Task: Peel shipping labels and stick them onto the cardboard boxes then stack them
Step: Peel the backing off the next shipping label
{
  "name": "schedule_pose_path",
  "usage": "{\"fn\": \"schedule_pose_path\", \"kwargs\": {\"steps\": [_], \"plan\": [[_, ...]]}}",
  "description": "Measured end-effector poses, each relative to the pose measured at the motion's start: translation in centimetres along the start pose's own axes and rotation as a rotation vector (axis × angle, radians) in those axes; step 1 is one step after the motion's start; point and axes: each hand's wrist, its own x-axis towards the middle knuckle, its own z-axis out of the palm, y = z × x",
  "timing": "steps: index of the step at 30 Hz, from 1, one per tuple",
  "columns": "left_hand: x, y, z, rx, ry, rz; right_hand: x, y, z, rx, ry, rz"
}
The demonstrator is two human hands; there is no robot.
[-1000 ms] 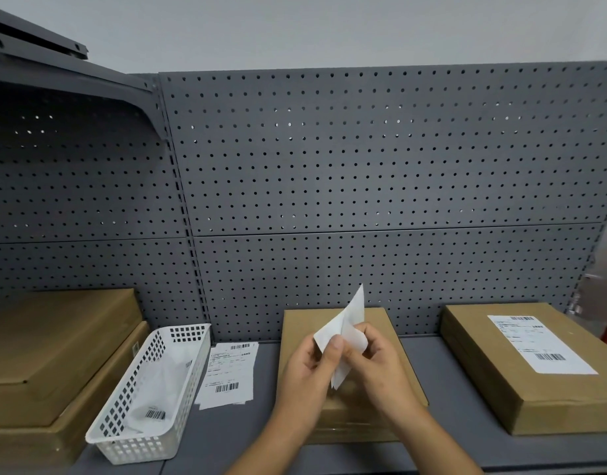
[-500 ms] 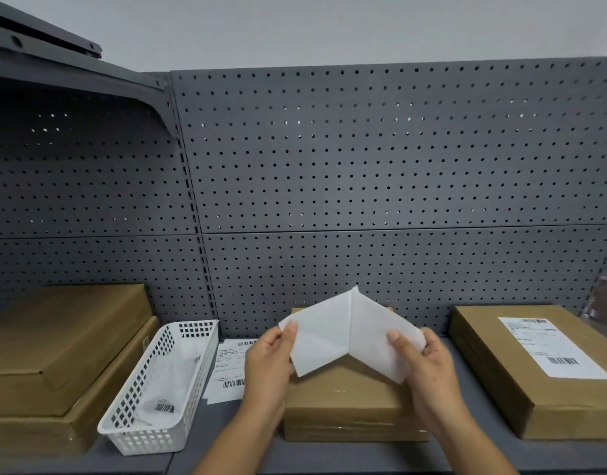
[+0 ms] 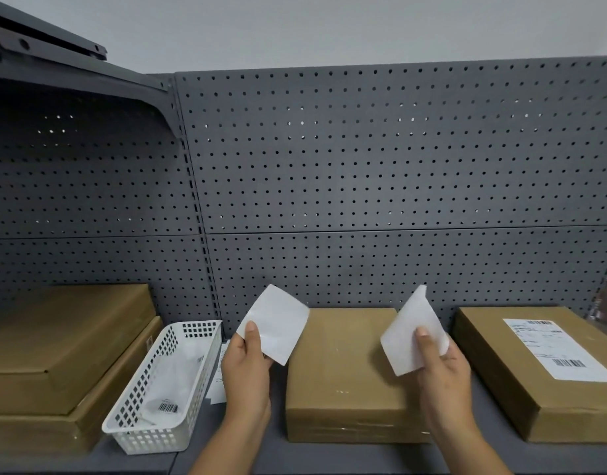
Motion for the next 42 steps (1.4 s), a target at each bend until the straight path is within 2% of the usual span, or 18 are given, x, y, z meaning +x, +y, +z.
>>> {"fn": "schedule_pose_path", "kwargs": {"steps": [10, 17, 20, 25, 30, 34, 36, 38, 42], "plan": [[1.6, 2.9, -6.4, 0.046, 0.109, 0.109, -2.1, 1.2, 5.2, -0.160, -0.109, -0.028], [2.8, 5.8, -10.5, 0.081, 0.137, 0.180, -5.2, 2.4, 13.9, -0.128, -0.340, 0.023], [3.4, 7.0, -12.3, 0.136, 0.164, 0.247, -6.7, 4.0, 17.8, -0.115, -0.398, 0.028], [3.5, 10.1, -15.0, 0.086, 0.203, 0.357, -8.9, 5.2, 23.3, -0.151, -0.500, 0.030], [4.5, 13.1, -18.7, 0.081, 0.269, 0.399, -10.3, 6.9, 27.6, -0.209, -0.581, 0.051], [5.2, 14.4, -21.4, 0.070, 0.309, 0.428, -11.2, 9.2, 30.6, -0.488, -0.662, -0.009], [5.2, 14.8, -22.3, 0.081, 0.326, 0.436, -11.8, 9.6, 31.9, -0.707, -0.718, -0.110], [5.2, 15.2, -23.2, 0.101, 0.335, 0.433, -12.4, 9.8, 33.2, -1.000, -0.833, -0.195], [5.7, 15.6, -24.6, 0.124, 0.352, 0.422, -13.7, 9.6, 35.3, -1.451, -1.109, -0.180]]}}
